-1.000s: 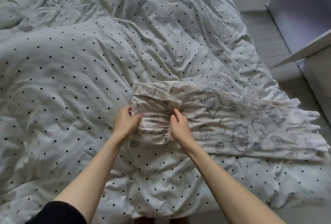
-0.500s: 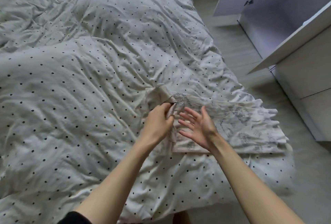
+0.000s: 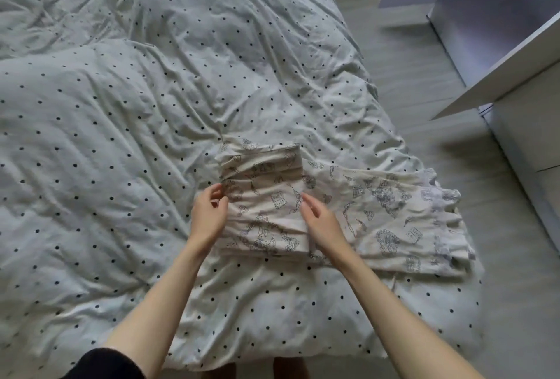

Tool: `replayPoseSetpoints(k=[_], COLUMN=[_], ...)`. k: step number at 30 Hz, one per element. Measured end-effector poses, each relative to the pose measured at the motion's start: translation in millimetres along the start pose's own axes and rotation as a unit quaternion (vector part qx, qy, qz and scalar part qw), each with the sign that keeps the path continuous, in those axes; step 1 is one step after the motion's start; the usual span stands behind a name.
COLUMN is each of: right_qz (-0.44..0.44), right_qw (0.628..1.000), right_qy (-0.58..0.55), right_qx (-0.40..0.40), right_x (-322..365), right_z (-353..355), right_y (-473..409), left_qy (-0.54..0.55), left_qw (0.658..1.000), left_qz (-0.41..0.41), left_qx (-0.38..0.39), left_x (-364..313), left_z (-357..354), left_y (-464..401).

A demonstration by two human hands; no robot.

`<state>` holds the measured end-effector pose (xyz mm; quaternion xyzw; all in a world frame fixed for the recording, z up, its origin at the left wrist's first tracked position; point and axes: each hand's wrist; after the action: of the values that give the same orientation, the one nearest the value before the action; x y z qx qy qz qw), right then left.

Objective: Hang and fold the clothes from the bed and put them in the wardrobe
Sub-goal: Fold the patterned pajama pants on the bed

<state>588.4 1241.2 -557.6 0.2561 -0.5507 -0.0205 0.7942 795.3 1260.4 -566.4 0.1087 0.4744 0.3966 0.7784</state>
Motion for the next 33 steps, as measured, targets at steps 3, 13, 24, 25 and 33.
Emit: replayPoseSetpoints(k=[3, 13, 24, 25, 33], right_qz=[0.019, 0.146, 0.085, 0.078, -0.052], right_qw=[0.995, 0.94, 0.98, 0.986, 0.965], right_qy=[0.088, 0.304, 0.118, 0.069, -0.259], right_qx=[0.04, 0.054, 0.132, 0.131, -0.005], right_x=[-7.9, -0.2, 42.1, 49.8, 51.9], right_z=[-12.9, -25.5, -71.4, -72.8, -21.4], right_y=[-1.5, 3.3, 3.1, 1.5, 6.0], left_qy=[0.083, 0.122, 0.124, 0.118, 0.008], left_qw=[0.989, 0.947, 0.964, 0.966, 0.963], left_qz=[0.101, 0.19, 0.121, 0.11, 0.007], left_qx=[0.064, 0.23, 0.201, 0.2, 0.269], left_x=[3.6, -10.0, -50.6, -58.7, -124.3], left_z=[6.9, 29.0, 98.0, 106.2, 56.9], left_y=[-14.7, -34.8, -17.5, -16.2, 31.3])
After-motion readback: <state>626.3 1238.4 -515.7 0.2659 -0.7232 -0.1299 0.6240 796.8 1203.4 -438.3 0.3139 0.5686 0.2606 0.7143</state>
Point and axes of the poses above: each hand's wrist, its own y-axis away from the middle knuckle, its own z-axis out of the back of the hand, x = y × z, and after that the axes turned 10 degrees about z, right-handed
